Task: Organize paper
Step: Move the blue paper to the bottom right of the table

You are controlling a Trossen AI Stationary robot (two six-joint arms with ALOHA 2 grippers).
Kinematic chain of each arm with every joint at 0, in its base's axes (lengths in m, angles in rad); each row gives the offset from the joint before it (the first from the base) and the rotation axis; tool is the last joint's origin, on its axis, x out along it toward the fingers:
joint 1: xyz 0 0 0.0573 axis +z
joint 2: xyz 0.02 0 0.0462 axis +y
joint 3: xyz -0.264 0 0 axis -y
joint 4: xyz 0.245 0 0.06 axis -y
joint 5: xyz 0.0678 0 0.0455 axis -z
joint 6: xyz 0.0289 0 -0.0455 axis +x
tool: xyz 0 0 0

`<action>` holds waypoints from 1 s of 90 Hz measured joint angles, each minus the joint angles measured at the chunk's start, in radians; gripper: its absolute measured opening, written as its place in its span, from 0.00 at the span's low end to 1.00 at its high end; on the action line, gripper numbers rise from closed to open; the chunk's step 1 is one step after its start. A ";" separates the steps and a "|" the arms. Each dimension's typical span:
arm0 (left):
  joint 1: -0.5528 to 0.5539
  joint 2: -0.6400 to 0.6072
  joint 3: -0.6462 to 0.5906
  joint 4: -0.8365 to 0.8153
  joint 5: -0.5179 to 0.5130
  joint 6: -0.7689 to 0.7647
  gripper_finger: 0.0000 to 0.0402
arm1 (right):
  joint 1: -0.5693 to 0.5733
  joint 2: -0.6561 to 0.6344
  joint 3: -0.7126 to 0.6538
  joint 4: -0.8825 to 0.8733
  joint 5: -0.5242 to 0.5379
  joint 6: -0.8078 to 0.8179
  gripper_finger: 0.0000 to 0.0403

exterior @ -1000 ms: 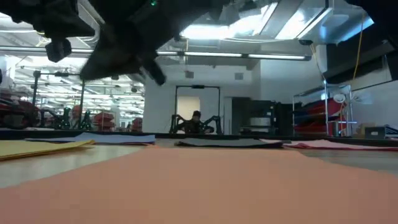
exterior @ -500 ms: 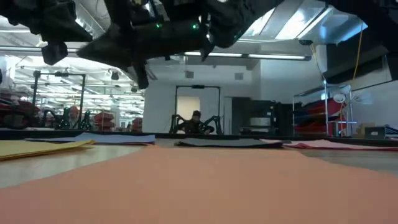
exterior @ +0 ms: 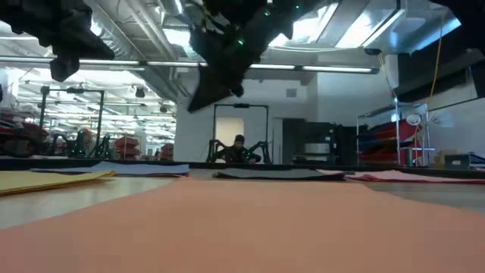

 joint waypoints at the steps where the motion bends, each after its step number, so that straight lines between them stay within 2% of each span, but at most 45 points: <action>1: 0.000 0.000 0.000 -0.001 -0.001 -0.001 0.00 | -0.001 0.000 0.000 -0.013 -0.001 -0.014 0.08; 14: 0.000 0.000 0.000 -0.037 -0.009 -0.025 0.00 | 0.007 0.012 -0.002 -0.093 0.005 -0.144 0.25; 22: 0.000 0.003 0.000 -0.057 -0.029 -0.027 0.00 | 0.014 0.029 -0.003 -0.052 0.051 -0.218 0.34; 30: 0.000 0.003 0.000 -0.072 -0.049 -0.022 0.00 | 0.016 0.062 -0.003 0.004 0.094 -0.274 0.38; 47: 0.000 0.003 0.000 -0.080 -0.042 -0.018 0.00 | 0.030 0.109 -0.003 0.098 0.140 -0.345 0.35; 70: 0.000 0.003 0.000 -0.171 -0.039 -0.023 0.00 | 0.032 0.145 -0.003 0.108 0.133 -0.443 0.27; 90: 0.000 0.004 0.000 -0.202 -0.039 -0.021 0.00 | 0.032 0.191 -0.004 0.123 0.152 -0.532 0.26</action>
